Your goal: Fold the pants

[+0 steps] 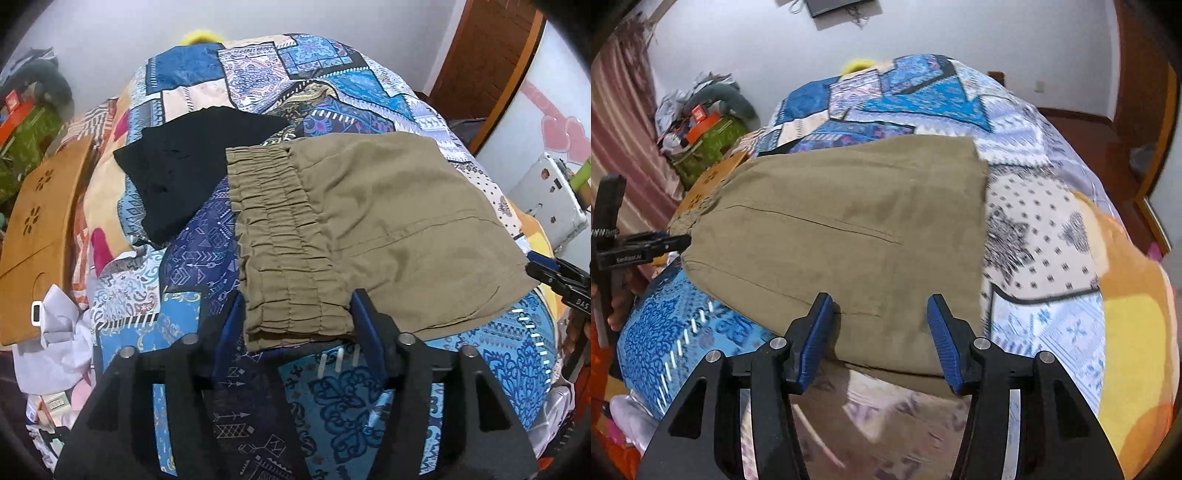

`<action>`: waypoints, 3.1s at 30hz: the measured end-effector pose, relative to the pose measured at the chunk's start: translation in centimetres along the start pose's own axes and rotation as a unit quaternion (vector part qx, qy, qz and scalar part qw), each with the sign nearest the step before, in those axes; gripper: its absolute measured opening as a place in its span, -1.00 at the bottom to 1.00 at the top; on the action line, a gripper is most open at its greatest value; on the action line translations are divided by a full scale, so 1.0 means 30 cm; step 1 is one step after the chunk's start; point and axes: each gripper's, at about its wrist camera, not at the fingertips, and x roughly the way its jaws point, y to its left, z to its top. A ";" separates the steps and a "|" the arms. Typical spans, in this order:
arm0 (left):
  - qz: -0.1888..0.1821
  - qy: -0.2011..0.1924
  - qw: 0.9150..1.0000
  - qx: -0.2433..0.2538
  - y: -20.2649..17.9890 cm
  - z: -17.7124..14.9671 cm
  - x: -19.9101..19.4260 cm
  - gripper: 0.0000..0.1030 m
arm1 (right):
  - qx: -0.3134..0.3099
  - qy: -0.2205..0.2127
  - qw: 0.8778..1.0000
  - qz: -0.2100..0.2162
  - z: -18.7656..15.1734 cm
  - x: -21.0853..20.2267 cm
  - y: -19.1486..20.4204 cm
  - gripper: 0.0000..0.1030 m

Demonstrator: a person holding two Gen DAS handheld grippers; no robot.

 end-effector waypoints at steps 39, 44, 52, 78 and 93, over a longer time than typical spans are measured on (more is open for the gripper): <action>0.016 0.031 0.998 -0.051 0.170 0.410 0.306 0.86 | -0.001 -0.016 0.999 -0.034 0.562 0.389 -0.283 0.15; -0.006 0.021 0.998 -0.062 0.190 0.389 0.318 0.86 | -0.009 0.010 0.999 -0.040 0.615 0.529 -0.322 0.05; 0.036 -0.016 0.998 -0.050 0.169 0.379 0.296 0.42 | -0.047 0.018 0.995 -0.084 0.594 0.639 -0.328 -0.78; 0.001 -0.051 0.999 -0.001 0.047 0.464 0.083 0.62 | -0.118 -0.016 0.992 0.049 0.604 0.268 0.166 0.39; 0.006 0.038 0.998 0.039 0.009 0.315 0.249 0.85 | -0.149 0.127 0.978 0.069 0.386 0.418 0.231 0.42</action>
